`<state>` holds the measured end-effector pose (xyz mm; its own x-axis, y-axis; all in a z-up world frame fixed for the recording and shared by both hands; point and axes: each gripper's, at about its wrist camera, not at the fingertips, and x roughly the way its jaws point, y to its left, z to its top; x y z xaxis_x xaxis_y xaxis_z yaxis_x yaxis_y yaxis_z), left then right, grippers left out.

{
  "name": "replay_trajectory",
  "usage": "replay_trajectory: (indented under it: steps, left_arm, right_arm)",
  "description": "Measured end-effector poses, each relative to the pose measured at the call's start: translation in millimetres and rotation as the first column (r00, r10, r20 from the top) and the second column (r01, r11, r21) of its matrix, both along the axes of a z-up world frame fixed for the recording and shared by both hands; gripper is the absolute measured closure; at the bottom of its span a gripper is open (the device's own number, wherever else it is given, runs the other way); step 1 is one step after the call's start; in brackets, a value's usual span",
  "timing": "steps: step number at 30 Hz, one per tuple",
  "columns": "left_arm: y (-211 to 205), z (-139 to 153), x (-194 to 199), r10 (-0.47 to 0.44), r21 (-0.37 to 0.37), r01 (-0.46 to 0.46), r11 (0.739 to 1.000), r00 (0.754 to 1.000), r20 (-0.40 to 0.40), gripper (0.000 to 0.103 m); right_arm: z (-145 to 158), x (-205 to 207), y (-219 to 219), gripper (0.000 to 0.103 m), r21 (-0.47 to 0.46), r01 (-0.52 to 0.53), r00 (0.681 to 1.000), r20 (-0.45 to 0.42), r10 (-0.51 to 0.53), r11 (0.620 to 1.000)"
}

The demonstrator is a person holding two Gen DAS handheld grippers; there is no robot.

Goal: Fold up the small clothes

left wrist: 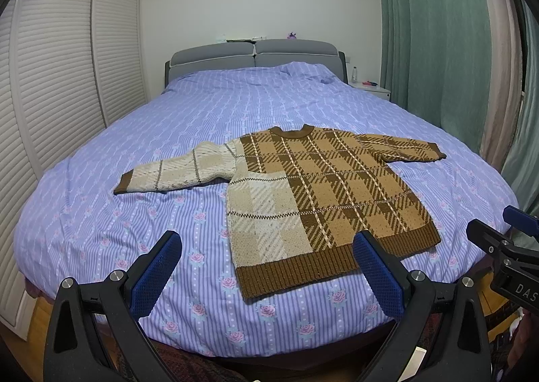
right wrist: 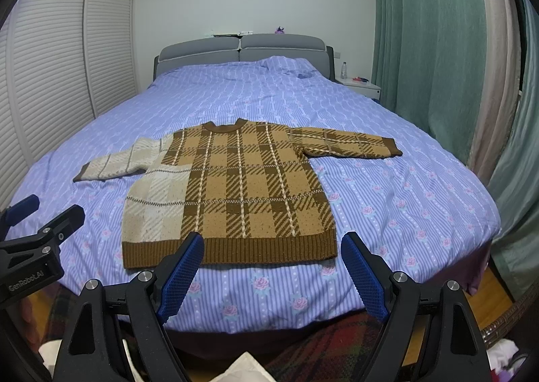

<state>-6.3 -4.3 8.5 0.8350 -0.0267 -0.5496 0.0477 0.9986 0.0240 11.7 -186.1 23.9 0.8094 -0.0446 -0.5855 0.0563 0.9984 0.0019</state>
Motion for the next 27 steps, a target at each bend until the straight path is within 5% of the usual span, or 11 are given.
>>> replay_trajectory:
  steps: [27]
  left_arm:
    - [-1.1,-1.4,0.4,-0.007,-0.009,0.007,1.000,1.000,-0.009,0.000]
  right_arm:
    - [-2.7,1.7,1.2,0.019,-0.003,-0.003,1.000,-0.012,0.003,1.000]
